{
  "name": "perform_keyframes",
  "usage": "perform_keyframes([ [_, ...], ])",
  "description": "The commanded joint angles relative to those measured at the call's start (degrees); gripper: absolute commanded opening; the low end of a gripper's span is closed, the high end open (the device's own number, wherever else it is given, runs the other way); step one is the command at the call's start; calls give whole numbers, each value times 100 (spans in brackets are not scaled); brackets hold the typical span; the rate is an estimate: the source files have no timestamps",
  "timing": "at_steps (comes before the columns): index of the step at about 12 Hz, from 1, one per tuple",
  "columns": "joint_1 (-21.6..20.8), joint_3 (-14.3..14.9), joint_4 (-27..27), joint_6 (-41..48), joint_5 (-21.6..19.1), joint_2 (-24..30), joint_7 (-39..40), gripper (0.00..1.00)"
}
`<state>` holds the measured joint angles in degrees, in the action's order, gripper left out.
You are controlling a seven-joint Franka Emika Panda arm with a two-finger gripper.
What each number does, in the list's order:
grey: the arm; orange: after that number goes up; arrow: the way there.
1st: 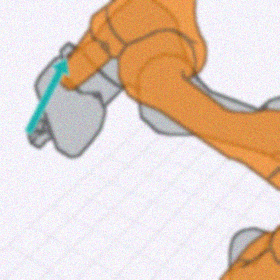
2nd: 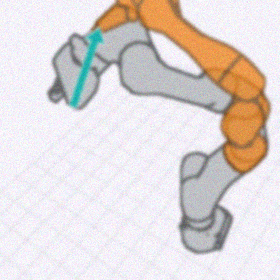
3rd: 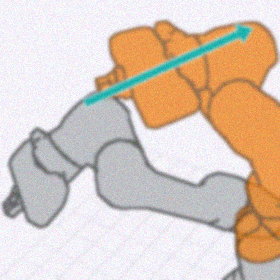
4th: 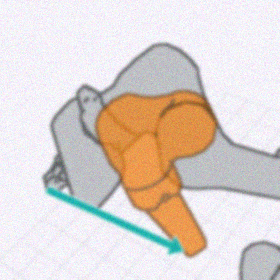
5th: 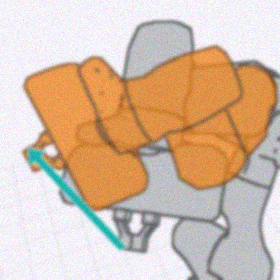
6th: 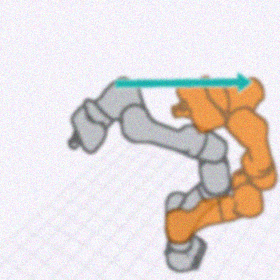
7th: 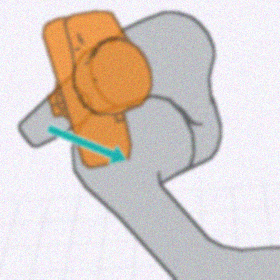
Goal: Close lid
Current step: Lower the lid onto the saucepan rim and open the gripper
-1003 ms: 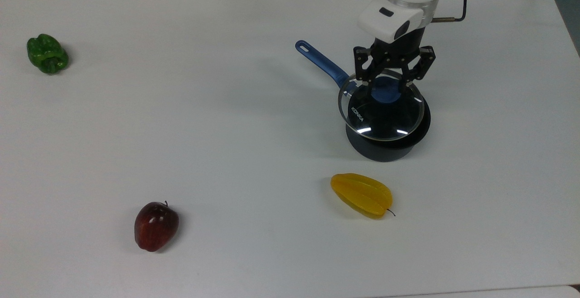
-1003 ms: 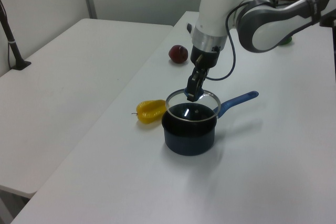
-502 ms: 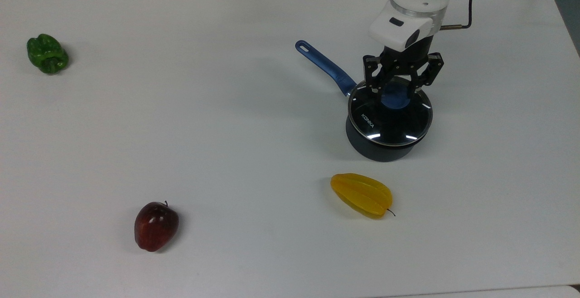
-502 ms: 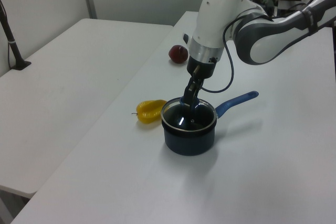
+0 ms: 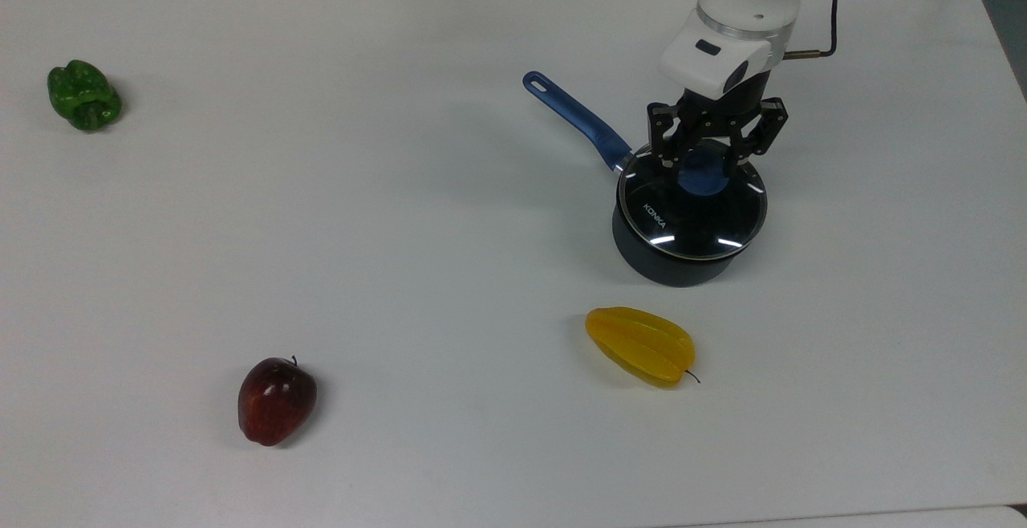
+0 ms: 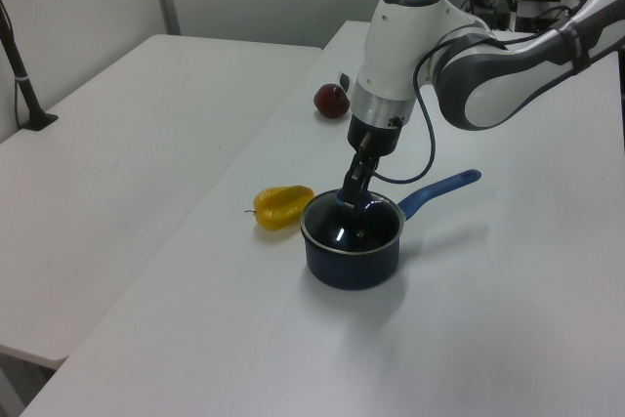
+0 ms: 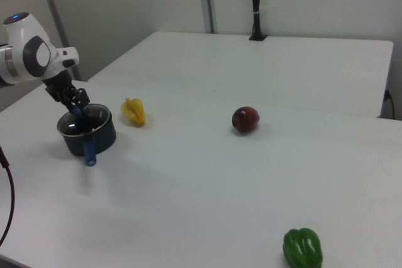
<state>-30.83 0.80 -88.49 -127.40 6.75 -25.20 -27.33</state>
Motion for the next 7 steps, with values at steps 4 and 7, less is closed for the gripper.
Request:
perform_keyframes([
  [4, -46, 78, 104, -39, 72, -29, 35, 48],
  [7, -37, 69, 95, -48, 72, -72, 35, 53],
])
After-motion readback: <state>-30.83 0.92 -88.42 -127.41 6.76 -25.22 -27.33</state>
